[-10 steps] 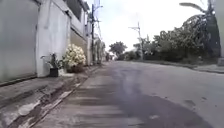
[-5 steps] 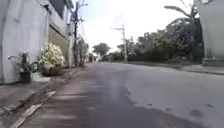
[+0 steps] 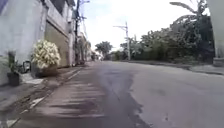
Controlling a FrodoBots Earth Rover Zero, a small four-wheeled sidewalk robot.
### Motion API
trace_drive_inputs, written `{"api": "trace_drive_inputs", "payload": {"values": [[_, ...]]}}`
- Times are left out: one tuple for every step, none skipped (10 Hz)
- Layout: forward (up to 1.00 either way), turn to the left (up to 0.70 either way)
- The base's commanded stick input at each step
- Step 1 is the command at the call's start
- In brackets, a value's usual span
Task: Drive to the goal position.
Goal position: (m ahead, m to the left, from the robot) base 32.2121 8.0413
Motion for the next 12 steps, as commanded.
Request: {"api": "trace_drive_inputs", "payload": {"values": [[1.00,0.00],[1.00,0.00],[1.00,0.00],[1.00,0.00],[1.00,0.00],[1.00,0.00],[1.00,0.00],[1.00,0.00],[1.00,0.00],[1.00,0.00],[1.00,0.00],[1.00,0.00]]}}
